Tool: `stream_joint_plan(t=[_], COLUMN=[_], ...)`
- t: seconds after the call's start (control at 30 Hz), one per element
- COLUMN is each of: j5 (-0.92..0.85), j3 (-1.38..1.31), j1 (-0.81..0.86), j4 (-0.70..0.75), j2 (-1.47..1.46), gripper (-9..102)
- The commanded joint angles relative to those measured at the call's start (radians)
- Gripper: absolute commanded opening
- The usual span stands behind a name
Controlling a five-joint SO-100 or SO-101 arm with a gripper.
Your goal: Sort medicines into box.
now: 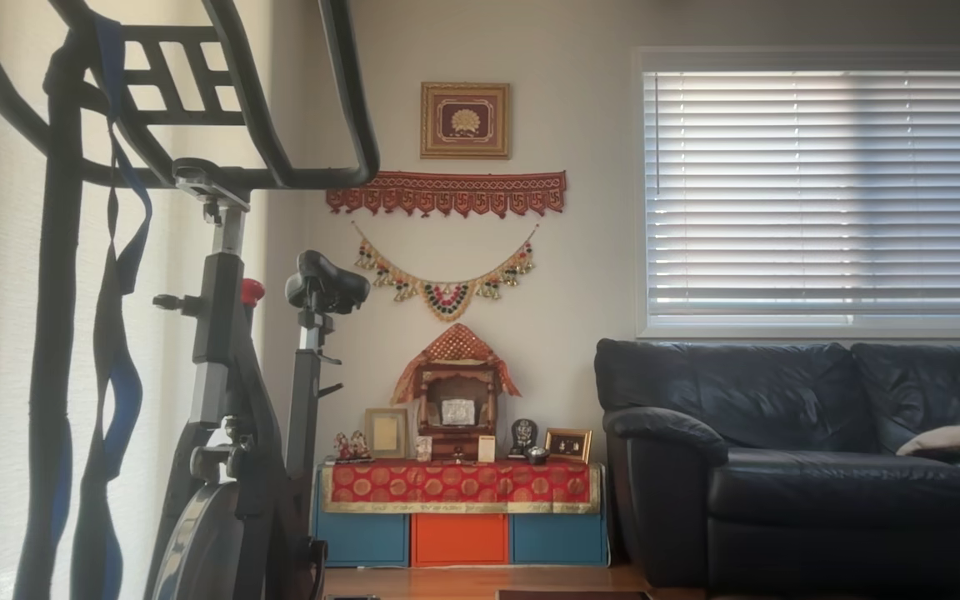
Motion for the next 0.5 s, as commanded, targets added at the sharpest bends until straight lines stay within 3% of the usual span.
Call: stream_joint_plan(t=[0.0,0.47], j5=[-0.034,-0.069], j3=[-0.097,-0.14], j1=[-0.012,-0.026], j4=[0.014,0.006], j2=[-0.009,-0.077], gripper=[13,14])
